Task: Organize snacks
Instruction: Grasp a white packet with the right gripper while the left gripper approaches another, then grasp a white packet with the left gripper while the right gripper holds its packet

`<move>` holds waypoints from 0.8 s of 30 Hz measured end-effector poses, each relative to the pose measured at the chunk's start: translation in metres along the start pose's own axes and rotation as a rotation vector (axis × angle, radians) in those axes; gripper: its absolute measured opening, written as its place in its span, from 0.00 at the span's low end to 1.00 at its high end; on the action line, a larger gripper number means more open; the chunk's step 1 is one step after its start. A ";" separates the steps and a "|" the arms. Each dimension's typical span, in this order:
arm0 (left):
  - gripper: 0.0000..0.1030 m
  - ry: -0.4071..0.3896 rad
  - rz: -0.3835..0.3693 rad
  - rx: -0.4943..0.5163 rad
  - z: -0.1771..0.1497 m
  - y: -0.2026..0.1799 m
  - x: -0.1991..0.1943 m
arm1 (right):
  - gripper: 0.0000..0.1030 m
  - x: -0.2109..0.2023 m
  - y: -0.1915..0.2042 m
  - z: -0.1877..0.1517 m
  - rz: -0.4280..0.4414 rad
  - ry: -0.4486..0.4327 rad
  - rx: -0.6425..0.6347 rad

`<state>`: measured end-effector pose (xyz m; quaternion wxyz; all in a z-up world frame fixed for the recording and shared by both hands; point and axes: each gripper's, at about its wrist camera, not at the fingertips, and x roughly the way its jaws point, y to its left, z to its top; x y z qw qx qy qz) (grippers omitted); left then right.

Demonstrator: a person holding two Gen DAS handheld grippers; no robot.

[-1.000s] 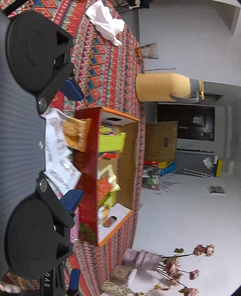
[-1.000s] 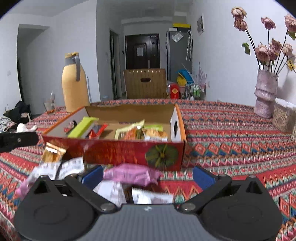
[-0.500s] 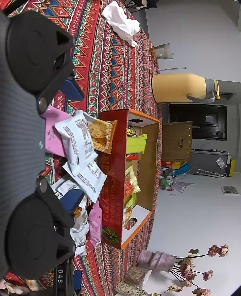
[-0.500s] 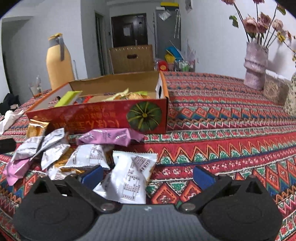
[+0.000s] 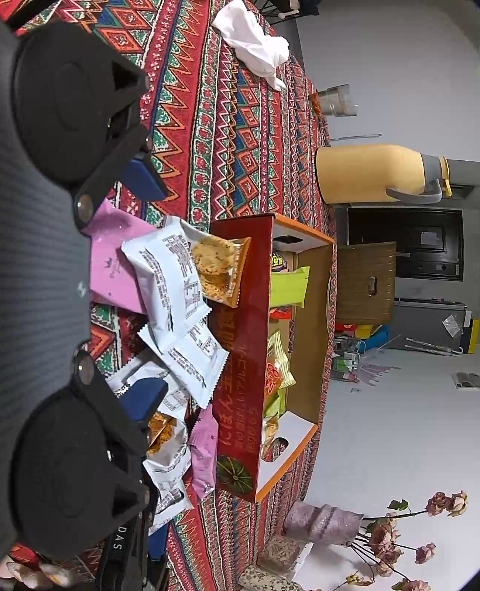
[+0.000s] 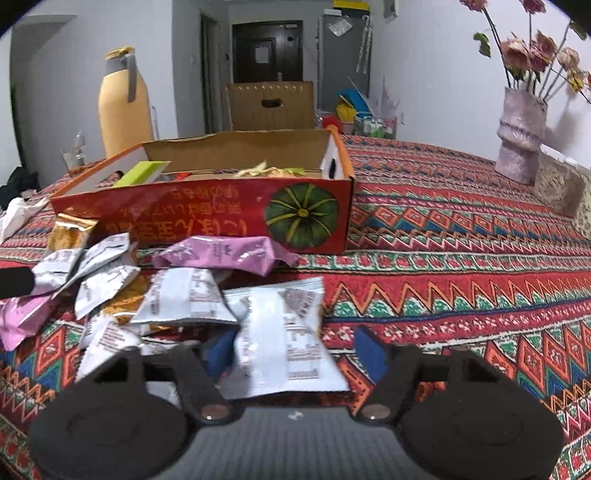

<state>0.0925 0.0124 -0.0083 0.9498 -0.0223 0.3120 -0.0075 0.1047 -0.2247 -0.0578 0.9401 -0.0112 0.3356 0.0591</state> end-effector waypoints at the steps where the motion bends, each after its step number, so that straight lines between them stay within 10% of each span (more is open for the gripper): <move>1: 1.00 0.001 0.000 -0.001 0.000 0.000 0.000 | 0.49 -0.001 0.001 0.000 -0.002 -0.002 -0.006; 24: 1.00 0.015 0.027 0.053 0.008 0.015 0.000 | 0.41 -0.037 -0.026 0.004 -0.046 -0.129 0.055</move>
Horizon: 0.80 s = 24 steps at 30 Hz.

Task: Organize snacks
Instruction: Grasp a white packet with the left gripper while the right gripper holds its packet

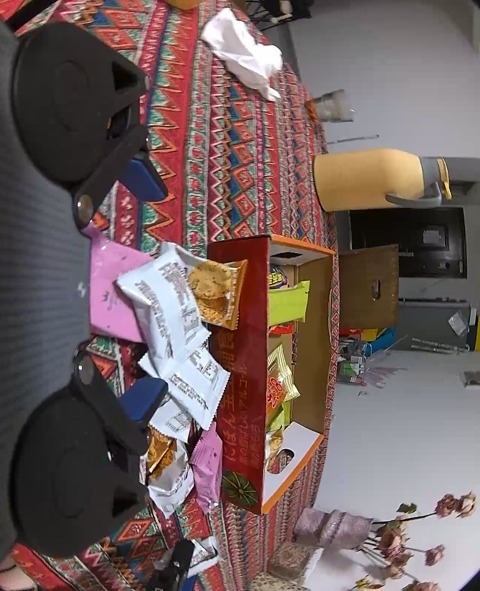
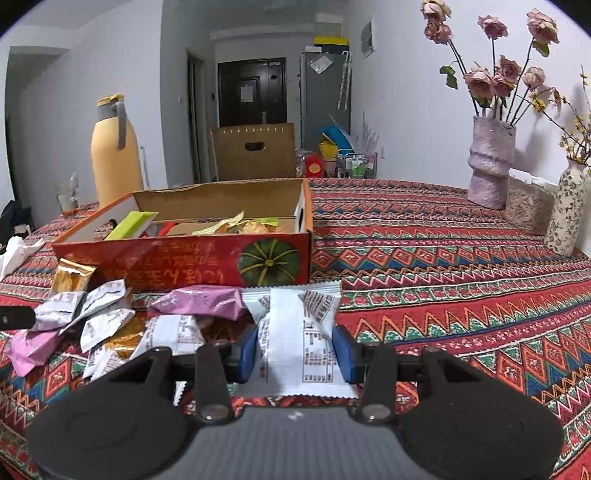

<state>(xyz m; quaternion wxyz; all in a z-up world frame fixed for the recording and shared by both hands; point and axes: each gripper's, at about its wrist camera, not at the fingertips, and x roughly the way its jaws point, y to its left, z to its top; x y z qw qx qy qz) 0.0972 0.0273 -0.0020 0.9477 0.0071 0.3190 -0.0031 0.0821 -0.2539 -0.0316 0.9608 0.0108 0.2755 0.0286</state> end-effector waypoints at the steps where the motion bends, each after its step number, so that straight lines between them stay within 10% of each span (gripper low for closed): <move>1: 1.00 -0.002 0.006 0.024 0.002 -0.001 0.002 | 0.41 0.000 -0.001 0.000 0.000 0.000 0.002; 13: 0.98 0.010 -0.035 0.259 0.008 -0.016 0.039 | 0.42 0.003 -0.003 0.000 -0.013 0.003 0.013; 24: 0.67 0.050 -0.201 0.172 0.012 -0.001 0.049 | 0.42 0.007 -0.002 0.001 -0.014 0.013 0.010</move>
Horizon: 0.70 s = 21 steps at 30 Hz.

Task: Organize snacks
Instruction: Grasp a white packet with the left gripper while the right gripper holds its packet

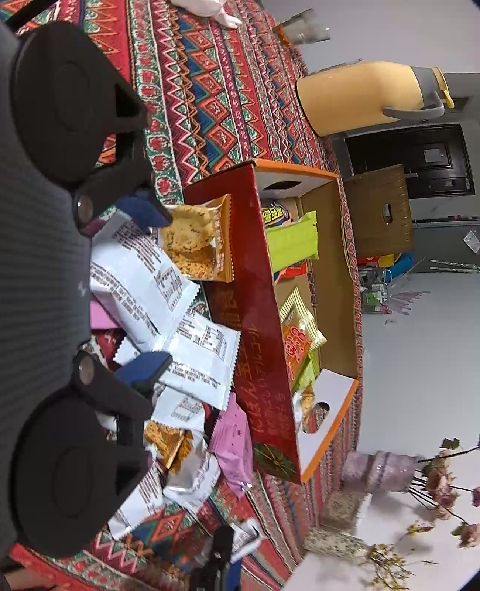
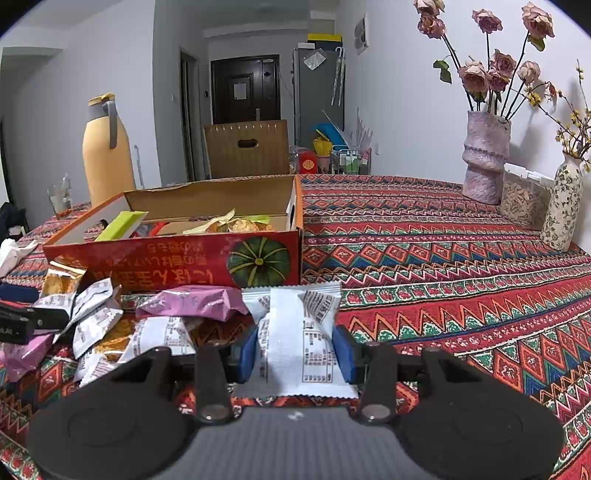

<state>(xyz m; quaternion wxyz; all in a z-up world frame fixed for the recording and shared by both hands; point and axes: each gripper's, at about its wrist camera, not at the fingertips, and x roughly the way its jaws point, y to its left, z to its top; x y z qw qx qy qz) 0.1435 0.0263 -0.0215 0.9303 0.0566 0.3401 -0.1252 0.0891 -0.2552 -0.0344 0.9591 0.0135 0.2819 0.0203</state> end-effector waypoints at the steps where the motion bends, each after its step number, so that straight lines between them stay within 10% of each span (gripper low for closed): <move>1: 0.64 -0.001 -0.004 -0.003 -0.001 0.001 -0.002 | 0.42 0.001 0.000 0.000 0.001 0.002 0.000; 6: 0.56 -0.001 -0.028 -0.024 -0.005 0.004 -0.010 | 0.42 0.001 0.001 -0.002 0.009 0.005 -0.001; 12: 0.80 0.004 -0.030 -0.027 -0.009 0.004 -0.020 | 0.42 0.000 0.001 -0.002 0.007 0.002 0.002; 21: 0.63 0.035 -0.023 -0.026 -0.008 0.003 -0.004 | 0.42 -0.004 0.004 -0.003 0.014 0.003 -0.001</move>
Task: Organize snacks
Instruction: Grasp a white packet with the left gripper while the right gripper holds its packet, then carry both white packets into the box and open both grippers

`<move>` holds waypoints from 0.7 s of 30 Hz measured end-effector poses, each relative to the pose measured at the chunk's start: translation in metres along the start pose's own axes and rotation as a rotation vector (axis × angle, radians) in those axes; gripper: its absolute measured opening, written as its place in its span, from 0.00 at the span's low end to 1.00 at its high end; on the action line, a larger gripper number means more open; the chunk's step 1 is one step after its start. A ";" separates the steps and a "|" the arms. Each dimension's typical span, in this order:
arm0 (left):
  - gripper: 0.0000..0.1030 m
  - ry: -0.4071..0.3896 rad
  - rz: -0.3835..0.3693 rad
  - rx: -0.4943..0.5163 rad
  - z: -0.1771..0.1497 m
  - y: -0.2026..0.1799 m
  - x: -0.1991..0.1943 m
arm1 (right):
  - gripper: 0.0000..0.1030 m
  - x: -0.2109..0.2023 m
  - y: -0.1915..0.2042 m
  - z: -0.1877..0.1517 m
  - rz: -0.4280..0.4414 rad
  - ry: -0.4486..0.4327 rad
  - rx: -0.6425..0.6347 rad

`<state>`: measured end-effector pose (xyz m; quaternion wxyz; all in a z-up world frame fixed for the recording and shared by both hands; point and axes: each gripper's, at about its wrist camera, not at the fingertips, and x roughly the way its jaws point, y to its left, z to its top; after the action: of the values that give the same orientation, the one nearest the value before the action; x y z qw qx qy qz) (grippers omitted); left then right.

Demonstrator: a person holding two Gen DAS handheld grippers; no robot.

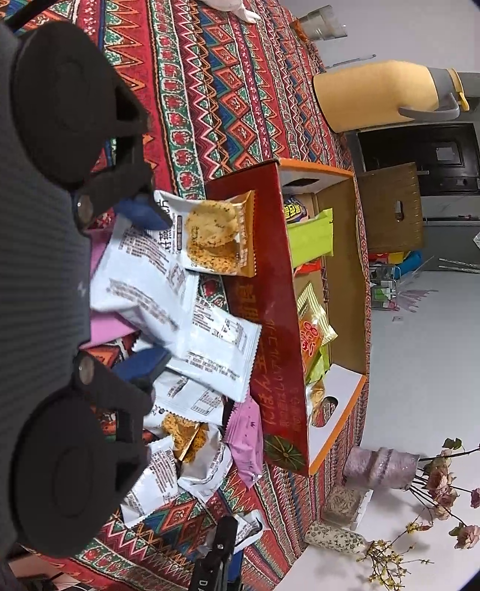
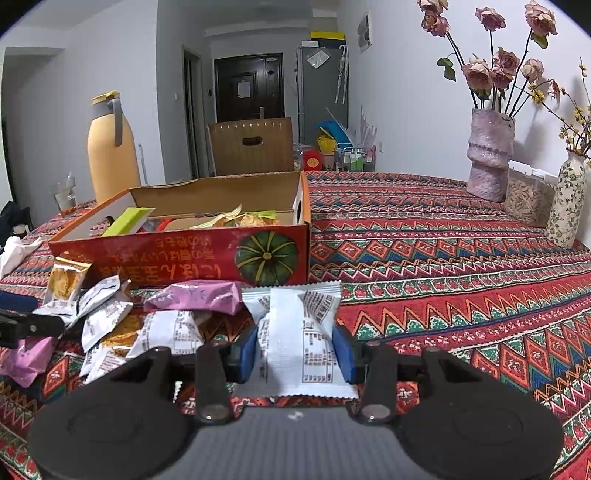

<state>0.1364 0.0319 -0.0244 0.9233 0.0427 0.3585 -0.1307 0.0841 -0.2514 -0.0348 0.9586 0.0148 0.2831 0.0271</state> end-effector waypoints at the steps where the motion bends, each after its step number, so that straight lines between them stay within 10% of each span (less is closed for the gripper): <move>1: 0.56 -0.001 -0.001 -0.005 0.000 0.001 0.000 | 0.42 -0.001 0.000 0.000 -0.001 -0.001 0.001; 9: 0.37 -0.037 -0.011 -0.011 -0.003 -0.001 -0.011 | 0.42 -0.002 0.002 -0.001 0.006 -0.001 -0.002; 21: 0.35 -0.111 0.025 0.022 -0.002 -0.014 -0.031 | 0.42 -0.009 0.005 -0.001 0.018 -0.014 -0.007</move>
<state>0.1090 0.0249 -0.0051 0.9428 0.0499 0.3049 -0.1252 0.0760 -0.2470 -0.0307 0.9603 0.0142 0.2761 0.0369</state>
